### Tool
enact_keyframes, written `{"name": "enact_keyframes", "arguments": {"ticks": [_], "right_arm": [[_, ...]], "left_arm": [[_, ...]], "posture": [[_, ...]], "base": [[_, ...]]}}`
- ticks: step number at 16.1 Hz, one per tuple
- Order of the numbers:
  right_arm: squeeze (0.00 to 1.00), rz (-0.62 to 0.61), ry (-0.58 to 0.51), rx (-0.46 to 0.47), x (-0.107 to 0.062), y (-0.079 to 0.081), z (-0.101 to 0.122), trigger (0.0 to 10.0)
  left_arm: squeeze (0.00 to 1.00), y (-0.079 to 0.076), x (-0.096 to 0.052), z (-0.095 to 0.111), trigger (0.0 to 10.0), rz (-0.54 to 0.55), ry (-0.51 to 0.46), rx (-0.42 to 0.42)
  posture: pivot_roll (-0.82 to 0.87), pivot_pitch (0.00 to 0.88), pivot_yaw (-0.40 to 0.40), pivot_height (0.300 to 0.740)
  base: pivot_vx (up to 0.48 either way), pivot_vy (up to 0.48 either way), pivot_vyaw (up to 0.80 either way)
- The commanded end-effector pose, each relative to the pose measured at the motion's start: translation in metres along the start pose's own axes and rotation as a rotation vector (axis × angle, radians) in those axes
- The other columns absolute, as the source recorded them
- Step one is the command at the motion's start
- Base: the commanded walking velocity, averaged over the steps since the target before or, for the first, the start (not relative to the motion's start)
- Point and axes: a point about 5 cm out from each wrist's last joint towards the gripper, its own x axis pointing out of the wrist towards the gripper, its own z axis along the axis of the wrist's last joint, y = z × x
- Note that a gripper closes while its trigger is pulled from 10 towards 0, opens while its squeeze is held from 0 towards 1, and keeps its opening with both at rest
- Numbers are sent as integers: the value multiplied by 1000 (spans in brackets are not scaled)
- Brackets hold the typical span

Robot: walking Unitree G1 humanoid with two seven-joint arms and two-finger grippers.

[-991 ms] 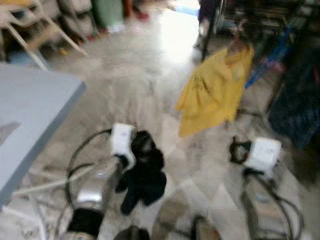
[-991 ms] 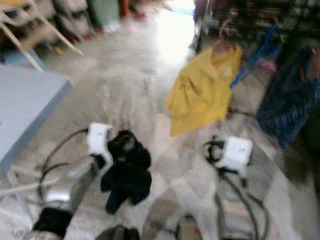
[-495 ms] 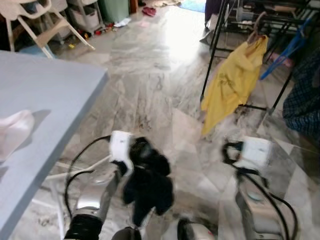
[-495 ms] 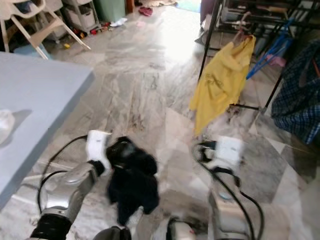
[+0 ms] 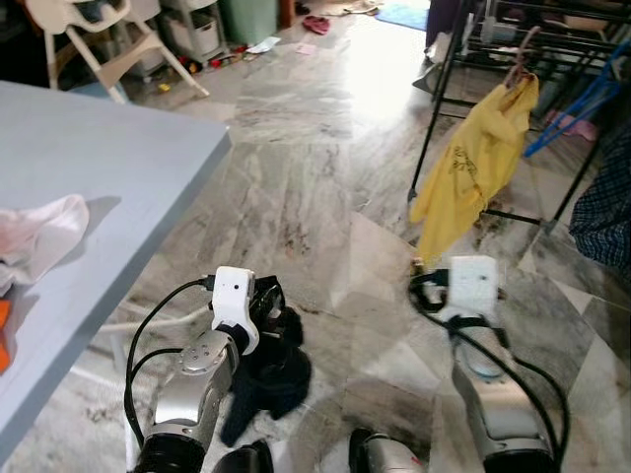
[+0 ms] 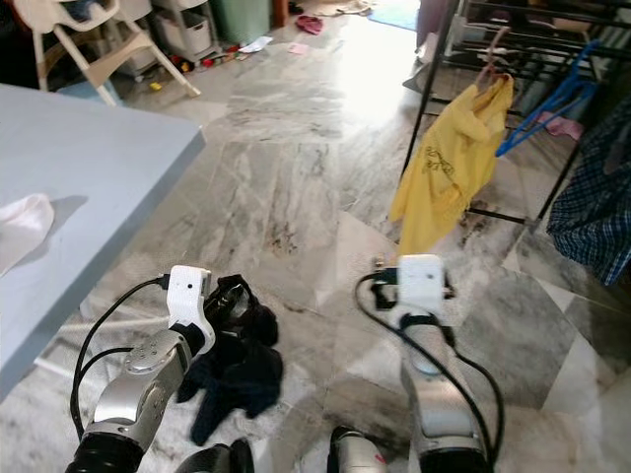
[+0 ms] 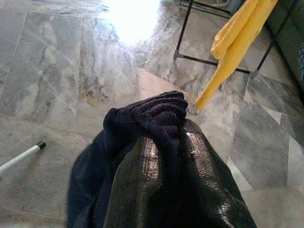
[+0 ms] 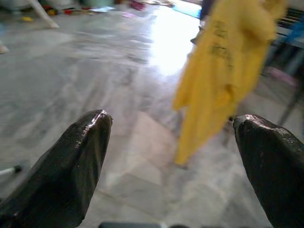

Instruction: Hang hanger

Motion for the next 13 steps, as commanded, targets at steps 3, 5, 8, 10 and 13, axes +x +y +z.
{"name": "enact_keyframes", "arguments": {"ticks": [3,5,8,10,13], "right_arm": [[0,14,46,-18,3,5,-6,10000],[0,22,43,-13,4,5,-5,10000],[0,39,51,17,5,3,-5,10000],[0,37,58,39,5,3,-6,10000],[0,12,67,0,6,2,-7,10000]], "left_arm": [[0,4,-5,4,10000,28,-27,10],[0,4,-5,4,10000,31,-27,8],[0,4,-4,7,10000,32,-28,14],[0,4,-2,8,10000,30,-31,15],[0,3,-1,9,10000,26,-33,12]], "posture": [[-47,210,-22,740],[-46,210,-20,740],[-49,207,-14,740],[-53,203,-12,740],[-59,198,-9,740]], "base": [[-262,0,0],[-262,0,0],[-264,0,0],[-264,0,0],[-265,0,0]]}}
